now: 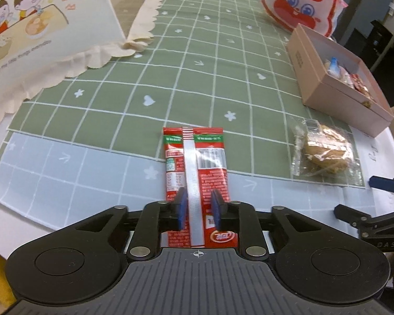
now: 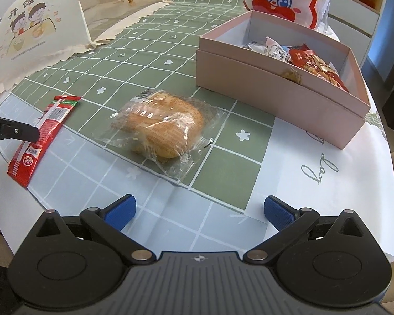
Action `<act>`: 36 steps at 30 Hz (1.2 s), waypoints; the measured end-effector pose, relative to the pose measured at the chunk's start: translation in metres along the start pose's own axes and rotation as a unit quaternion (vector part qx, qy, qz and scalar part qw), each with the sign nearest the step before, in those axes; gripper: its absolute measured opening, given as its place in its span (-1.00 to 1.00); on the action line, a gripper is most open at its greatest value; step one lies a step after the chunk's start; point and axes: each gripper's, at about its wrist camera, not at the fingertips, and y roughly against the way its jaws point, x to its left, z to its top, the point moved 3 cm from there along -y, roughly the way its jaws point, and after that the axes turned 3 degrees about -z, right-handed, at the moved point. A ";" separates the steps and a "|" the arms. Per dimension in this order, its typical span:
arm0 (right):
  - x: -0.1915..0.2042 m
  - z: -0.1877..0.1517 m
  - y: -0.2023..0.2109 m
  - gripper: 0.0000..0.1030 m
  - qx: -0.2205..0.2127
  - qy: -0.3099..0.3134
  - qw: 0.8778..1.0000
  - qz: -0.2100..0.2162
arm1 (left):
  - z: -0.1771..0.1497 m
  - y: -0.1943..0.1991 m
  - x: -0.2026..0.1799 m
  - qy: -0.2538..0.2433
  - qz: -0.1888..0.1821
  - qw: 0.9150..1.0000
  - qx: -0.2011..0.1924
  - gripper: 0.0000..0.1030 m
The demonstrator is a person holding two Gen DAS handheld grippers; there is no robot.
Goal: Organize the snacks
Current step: 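Grasp the clear-wrapped bread bun with the right tool while the left tool holds the red packet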
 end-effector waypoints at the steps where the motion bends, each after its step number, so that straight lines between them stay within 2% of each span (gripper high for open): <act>1: 0.000 0.000 0.000 1.00 0.001 0.000 1.000 0.000 | 0.000 -0.001 -0.002 0.000 -0.006 1.000 -0.001 -0.30; 5: 0.001 0.000 0.001 1.00 0.001 -0.001 1.000 -0.001 | 0.001 -0.004 -0.013 -0.018 -0.018 1.000 -0.002 0.05; 7: 0.000 0.002 0.000 1.00 0.004 0.000 1.000 0.000 | 0.001 -0.007 -0.021 -0.034 -0.021 0.999 0.000 0.31; 10: 0.001 0.006 -0.001 0.96 0.016 0.008 1.000 0.005 | -0.001 -0.010 -0.030 -0.057 -0.020 0.998 0.003 0.50; 15: 0.003 0.026 -0.003 0.90 -0.011 0.018 1.000 -0.001 | -0.006 -0.009 -0.032 -0.067 -0.012 0.998 -0.006 0.49; 18: 0.009 0.044 -0.007 0.90 -0.028 0.030 0.999 0.019 | -0.007 -0.003 -0.022 -0.043 -0.021 0.999 -0.008 0.41; 22: 0.016 0.066 -0.024 0.87 -0.032 0.029 0.998 0.040 | -0.009 0.008 -0.003 -0.015 -0.014 0.999 -0.027 0.39; 23: 0.019 0.069 -0.030 0.81 -0.029 0.030 0.998 0.040 | -0.009 0.010 0.001 -0.007 -0.013 0.999 -0.032 0.39; 24: 0.020 0.072 -0.034 0.66 -0.026 0.033 0.998 0.039 | -0.008 0.011 0.004 0.000 -0.013 0.999 -0.036 0.39; 25: 0.022 0.074 -0.037 0.43 -0.022 0.035 0.998 0.043 | -0.007 0.010 0.007 0.008 -0.017 0.999 -0.036 0.39; 26: 0.024 0.075 -0.037 0.34 -0.019 0.041 0.998 0.049 | -0.006 0.008 0.009 0.013 -0.020 0.999 -0.033 0.39; 27: 0.027 0.075 -0.036 0.13 -0.021 0.047 0.998 0.047 | -0.004 0.005 0.010 0.013 -0.018 0.999 -0.030 0.39; 30: 0.031 0.073 -0.028 0.09 -0.015 0.058 0.997 0.054 | -0.001 -0.008 0.008 0.008 0.001 1.000 -0.016 0.39; 36: 0.021 0.056 -0.003 0.09 -0.008 0.040 0.997 0.067 | 0.008 -0.020 -0.007 -0.028 0.011 1.000 -0.006 0.43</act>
